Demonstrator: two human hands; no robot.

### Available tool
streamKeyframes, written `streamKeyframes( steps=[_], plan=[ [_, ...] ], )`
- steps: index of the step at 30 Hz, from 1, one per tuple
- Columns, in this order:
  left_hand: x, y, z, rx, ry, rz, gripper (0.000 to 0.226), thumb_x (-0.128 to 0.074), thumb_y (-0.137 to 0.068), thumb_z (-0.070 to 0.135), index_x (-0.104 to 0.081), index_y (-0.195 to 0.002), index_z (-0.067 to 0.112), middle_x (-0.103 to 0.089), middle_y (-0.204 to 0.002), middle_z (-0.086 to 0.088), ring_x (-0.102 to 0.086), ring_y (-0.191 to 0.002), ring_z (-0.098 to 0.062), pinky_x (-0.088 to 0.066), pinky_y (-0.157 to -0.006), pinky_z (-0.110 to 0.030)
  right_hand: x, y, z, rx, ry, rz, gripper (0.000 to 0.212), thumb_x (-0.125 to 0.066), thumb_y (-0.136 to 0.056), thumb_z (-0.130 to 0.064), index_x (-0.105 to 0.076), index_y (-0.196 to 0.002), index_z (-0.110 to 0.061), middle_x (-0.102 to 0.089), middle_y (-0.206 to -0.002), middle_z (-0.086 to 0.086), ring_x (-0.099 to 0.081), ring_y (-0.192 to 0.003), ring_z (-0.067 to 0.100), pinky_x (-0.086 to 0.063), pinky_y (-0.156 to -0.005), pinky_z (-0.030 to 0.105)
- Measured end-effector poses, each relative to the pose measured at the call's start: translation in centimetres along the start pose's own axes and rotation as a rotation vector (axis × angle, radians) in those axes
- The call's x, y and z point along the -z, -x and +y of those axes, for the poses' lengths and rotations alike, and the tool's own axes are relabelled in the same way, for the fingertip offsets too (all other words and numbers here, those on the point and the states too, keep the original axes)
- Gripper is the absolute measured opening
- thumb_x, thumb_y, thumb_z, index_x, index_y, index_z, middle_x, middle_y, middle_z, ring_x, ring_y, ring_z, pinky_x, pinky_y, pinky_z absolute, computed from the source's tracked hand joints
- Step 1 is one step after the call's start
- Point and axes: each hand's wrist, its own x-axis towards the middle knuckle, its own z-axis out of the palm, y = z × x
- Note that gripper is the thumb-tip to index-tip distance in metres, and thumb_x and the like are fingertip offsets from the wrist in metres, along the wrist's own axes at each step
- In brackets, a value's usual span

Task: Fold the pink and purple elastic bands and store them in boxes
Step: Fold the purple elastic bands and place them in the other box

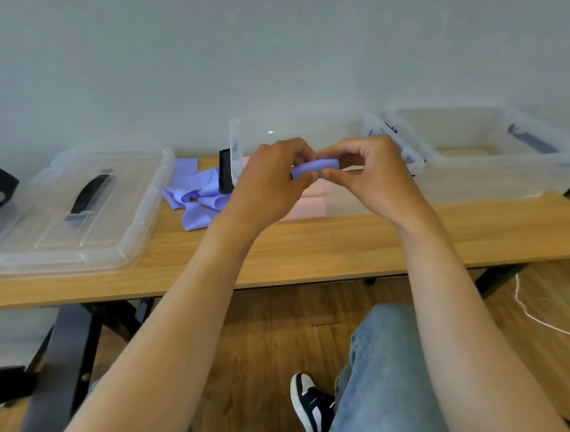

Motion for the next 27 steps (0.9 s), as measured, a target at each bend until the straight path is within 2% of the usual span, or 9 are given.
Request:
streamKeyframes(
  steps=[4,8,13,17,20,24,27],
  plan=[
    [-2.1,-4.4,1.3,-0.025,-0.069,-0.009,0.015,-0.075,-0.090,0.022,-0.071,-0.104,0.019,-0.075,-0.098,0.001,-0.068,-0.093,-0.020,-0.056,-0.082,-0.041,3.0,-1.8,1.8,-0.010,0.046,0.063,0.023,-0.082,-0.085,-0.005,-0.079,-0.100,-0.021,-0.075,-0.087,-0.009,-0.074,-0.083,0.010,-0.058,-0.081,0.023],
    [-5.1,-8.4,2.5,-0.012,-0.098,-0.037,0.017,-0.076,-0.090,0.026,-0.070,-0.105,0.021,-0.073,-0.102,-0.004,-0.068,-0.097,-0.023,-0.057,-0.083,-0.042,5.6,-3.4,4.4,-0.061,0.125,0.076,0.019,-0.082,-0.087,-0.010,-0.080,-0.105,-0.015,-0.078,-0.094,-0.001,-0.074,-0.088,0.014,-0.059,-0.086,0.031],
    [-9.2,-13.2,3.9,-0.031,-0.086,-0.068,0.018,-0.071,-0.094,0.025,-0.073,-0.107,0.013,-0.073,-0.106,-0.007,-0.068,-0.098,-0.025,-0.055,-0.085,-0.038,9.5,-5.7,7.7,-0.114,0.165,0.052,0.019,-0.080,-0.088,-0.008,-0.079,-0.103,-0.019,-0.076,-0.094,-0.003,-0.071,-0.084,0.001,-0.058,-0.084,0.021],
    [-12.4,-17.1,5.2,-0.037,-0.068,-0.106,0.015,-0.064,-0.098,0.019,-0.073,-0.105,0.010,-0.071,-0.108,-0.010,-0.066,-0.099,-0.027,-0.053,-0.086,-0.038,12.8,-7.8,10.7,-0.166,0.201,0.030,0.021,-0.080,-0.088,-0.005,-0.078,-0.108,-0.011,-0.077,-0.099,0.006,-0.075,-0.090,0.019,-0.056,-0.083,0.023],
    [-14.9,-19.9,5.9,-0.058,-0.113,-0.161,0.016,-0.063,-0.098,0.016,-0.072,-0.109,0.011,-0.071,-0.112,-0.011,-0.066,-0.101,-0.028,-0.055,-0.089,-0.039,15.0,-9.0,13.2,-0.217,0.245,0.001,0.022,-0.079,-0.087,0.000,-0.078,-0.107,-0.010,-0.077,-0.100,0.010,-0.072,-0.086,0.018,-0.054,-0.080,0.021],
    [-18.1,-22.9,6.4,-0.070,-0.146,-0.208,0.019,-0.064,-0.099,0.021,-0.072,-0.114,0.012,-0.071,-0.115,-0.009,-0.065,-0.103,-0.027,-0.053,-0.088,-0.036,17.1,-10.2,16.8,-0.302,0.234,-0.012,0.024,-0.077,-0.086,0.001,-0.078,-0.108,-0.008,-0.077,-0.100,0.014,-0.075,-0.092,0.027,-0.061,-0.092,0.037],
    [-20.3,-24.8,6.9,-0.065,-0.193,-0.242,0.020,-0.064,-0.099,0.024,-0.070,-0.115,0.014,-0.071,-0.113,-0.010,-0.066,-0.101,-0.028,-0.054,-0.086,-0.036,18.4,-11.2,19.7,-0.361,0.205,-0.020,0.025,-0.079,-0.084,0.001,-0.078,-0.108,-0.008,-0.077,-0.098,0.016,-0.076,-0.097,0.033,-0.061,-0.094,0.043]
  ],
)
